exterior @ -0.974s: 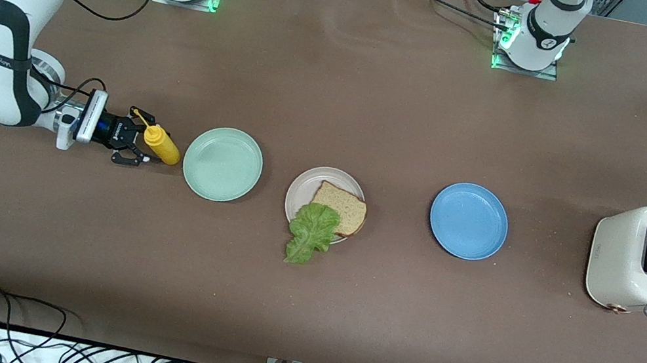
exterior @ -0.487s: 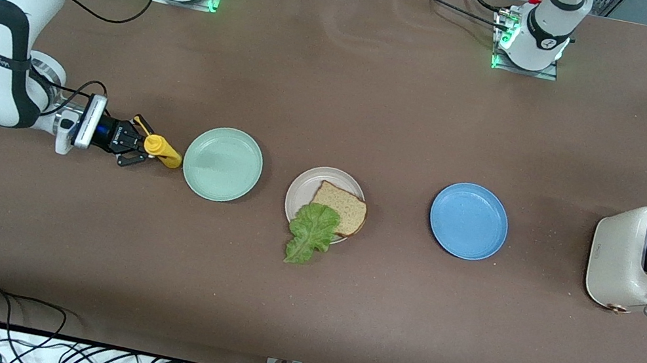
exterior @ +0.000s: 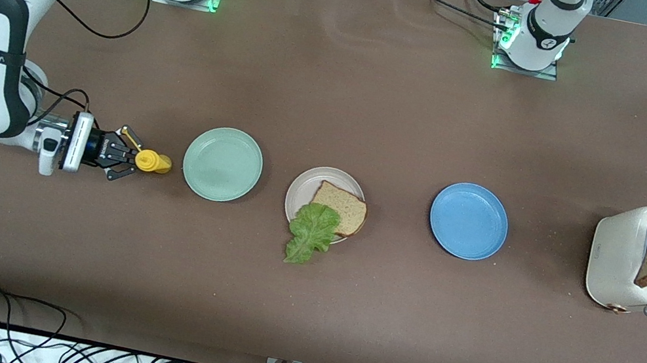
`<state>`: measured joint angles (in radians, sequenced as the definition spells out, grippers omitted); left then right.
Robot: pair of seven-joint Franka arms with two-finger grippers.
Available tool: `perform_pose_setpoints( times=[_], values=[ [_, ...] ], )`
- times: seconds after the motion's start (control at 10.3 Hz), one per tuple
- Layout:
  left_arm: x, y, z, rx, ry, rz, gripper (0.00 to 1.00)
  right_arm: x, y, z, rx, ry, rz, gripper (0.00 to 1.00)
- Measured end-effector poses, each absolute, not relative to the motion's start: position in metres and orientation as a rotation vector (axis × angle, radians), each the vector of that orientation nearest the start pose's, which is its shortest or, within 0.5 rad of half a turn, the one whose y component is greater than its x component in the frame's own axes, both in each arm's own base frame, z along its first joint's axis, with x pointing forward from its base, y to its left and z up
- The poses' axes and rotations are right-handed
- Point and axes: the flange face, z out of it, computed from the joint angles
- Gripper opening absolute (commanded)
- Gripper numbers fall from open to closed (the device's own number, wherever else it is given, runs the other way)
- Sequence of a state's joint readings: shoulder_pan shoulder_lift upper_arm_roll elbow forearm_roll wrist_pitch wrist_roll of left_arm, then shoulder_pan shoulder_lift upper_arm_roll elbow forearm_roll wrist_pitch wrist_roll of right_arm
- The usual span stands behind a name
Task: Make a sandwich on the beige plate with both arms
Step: 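Carry the mustard with the right gripper while the left gripper lifts bread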
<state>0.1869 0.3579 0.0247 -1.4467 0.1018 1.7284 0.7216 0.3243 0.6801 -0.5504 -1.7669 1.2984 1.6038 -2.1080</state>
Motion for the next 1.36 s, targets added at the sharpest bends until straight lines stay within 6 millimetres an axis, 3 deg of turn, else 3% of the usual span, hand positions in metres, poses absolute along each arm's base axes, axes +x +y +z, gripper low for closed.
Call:
perform_pose_setpoints(
  times=[0.19,0.39,0.58,0.78,1.07,1.36],
  values=[
    [0.644,0.136,0.482,-3.005,0.817,0.187,0.00,0.640,0.002,0.254,-1.860,-1.410,-0.490,0.00],
    [0.643,0.134,0.480,-3.016,0.820,0.200,0.00,0.653,0.031,0.292,-1.968,-1.500,-0.327,0.00],
    [0.642,0.126,0.479,-3.018,0.836,0.225,0.00,0.661,0.049,0.318,-2.044,-1.597,-0.193,0.00],
    [0.643,0.117,0.479,-3.016,0.850,0.237,0.00,0.667,0.083,0.342,-2.112,-1.715,-0.034,0.00],
    [0.642,0.114,0.478,-3.018,0.855,0.254,0.00,0.659,0.152,0.352,-2.180,-1.869,0.146,0.00],
    [0.641,0.112,0.477,-3.038,0.855,0.252,0.00,0.649,0.196,0.358,-2.242,-2.058,0.322,0.00]
  ],
)
